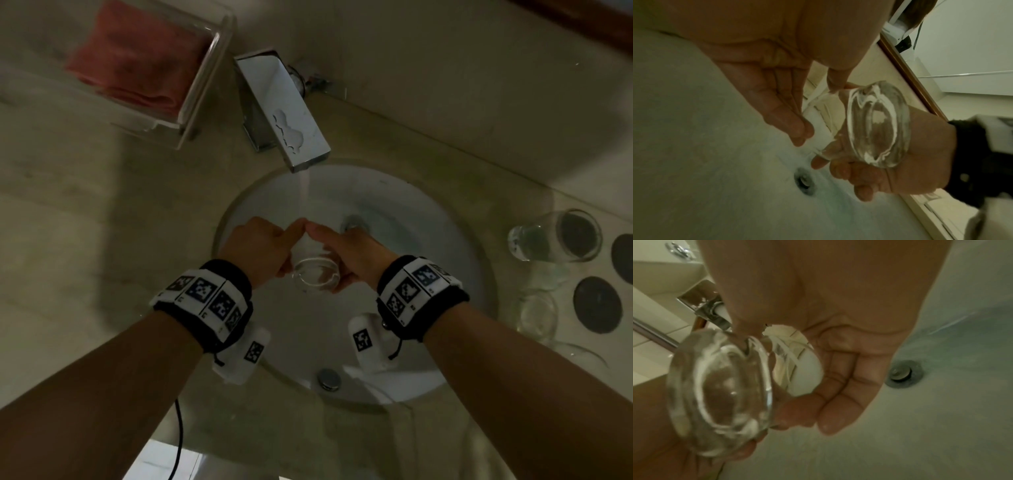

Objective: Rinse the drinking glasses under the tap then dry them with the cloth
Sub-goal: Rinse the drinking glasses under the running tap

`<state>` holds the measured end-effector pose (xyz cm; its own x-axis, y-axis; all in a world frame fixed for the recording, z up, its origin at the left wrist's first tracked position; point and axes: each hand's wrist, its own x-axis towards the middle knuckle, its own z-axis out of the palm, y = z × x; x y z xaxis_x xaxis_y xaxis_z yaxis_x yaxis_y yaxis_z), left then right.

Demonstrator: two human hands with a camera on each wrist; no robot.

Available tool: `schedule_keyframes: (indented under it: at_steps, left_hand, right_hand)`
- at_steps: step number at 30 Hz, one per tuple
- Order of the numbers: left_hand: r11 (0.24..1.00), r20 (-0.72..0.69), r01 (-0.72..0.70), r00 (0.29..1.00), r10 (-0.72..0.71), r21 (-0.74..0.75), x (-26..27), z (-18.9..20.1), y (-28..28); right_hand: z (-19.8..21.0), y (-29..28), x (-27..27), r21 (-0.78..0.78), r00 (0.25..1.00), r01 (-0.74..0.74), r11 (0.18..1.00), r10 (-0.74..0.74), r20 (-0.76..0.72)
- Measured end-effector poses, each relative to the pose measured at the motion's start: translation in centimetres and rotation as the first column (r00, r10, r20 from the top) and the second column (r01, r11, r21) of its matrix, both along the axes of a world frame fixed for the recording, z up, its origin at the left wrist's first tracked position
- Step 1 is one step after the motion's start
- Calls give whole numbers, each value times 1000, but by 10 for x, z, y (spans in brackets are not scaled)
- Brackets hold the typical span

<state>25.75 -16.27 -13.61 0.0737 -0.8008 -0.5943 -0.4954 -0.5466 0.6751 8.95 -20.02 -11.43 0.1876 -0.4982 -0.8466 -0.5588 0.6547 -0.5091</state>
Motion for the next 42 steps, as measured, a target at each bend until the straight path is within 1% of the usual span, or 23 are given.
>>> schedule_keyframes:
  at_steps: [1, 3, 6, 8, 9, 12, 16, 19, 22, 24, 34, 37, 40, 42]
  left_hand:
    - [1000, -35, -18, 999, 18, -3, 1, -2, 0]
    - [994, -154, -103, 983, 98, -26, 3, -6, -1]
    - [967, -350, -254, 908, 228, -29, 2, -6, -2]
    - [954, -426, -296, 869, 251, -42, 3, -4, -4]
    - [954, -439, -292, 868, 232, -73, 4, -3, -5]
    - [949, -417, -269, 891, 179, -166, 7, 3, -5]
    - [929, -457, -311, 868, 192, -202, 5, 11, -6]
    - [916, -478, -337, 855, 201, -217, 6, 13, -6]
    - [911, -505, -352, 838, 205, -215, 7, 13, -5]
    - [908, -490, -348, 849, 201, -231, 8, 13, -5]
    - [898, -506, -366, 838, 204, -245, 5, 16, -5]
    - [900, -485, -345, 855, 185, -265, 6, 18, -7]
    - [903, -492, -346, 850, 188, -253, 7, 18, -8]
    - [907, -470, -334, 863, 185, -258, 9, 16, -8]
  right_hand:
    - [-1, -1, 1, -20, 1000, 1, 1000, -1, -7]
    - [-6, -3, 2, -99, 999, -34, 994, 31, -37]
    - [-7, -7, 2, -282, 991, -120, 952, 98, -90]
    - [-6, -10, 0, -376, 989, -140, 916, 111, -96]
    - [-6, -11, 0, -406, 991, -132, 904, 110, -76]
    - [-5, -13, 1, -455, 997, -35, 890, 60, 41]
    - [-2, -16, 7, -556, 995, -63, 829, 96, 29]
    - [-2, -16, 11, -604, 996, -33, 797, 79, 49]
    - [-4, -14, 14, -615, 995, -8, 789, 67, 73]
    - [-5, -13, 14, -625, 995, -3, 781, 66, 77]
    - [-11, -12, 14, -642, 987, 60, 764, 49, 150]
    - [-11, -11, 16, -652, 986, 74, 755, 41, 159]
    - [-11, -11, 18, -655, 988, 71, 752, 38, 150]
    - [-11, -11, 18, -655, 988, 71, 752, 36, 148]
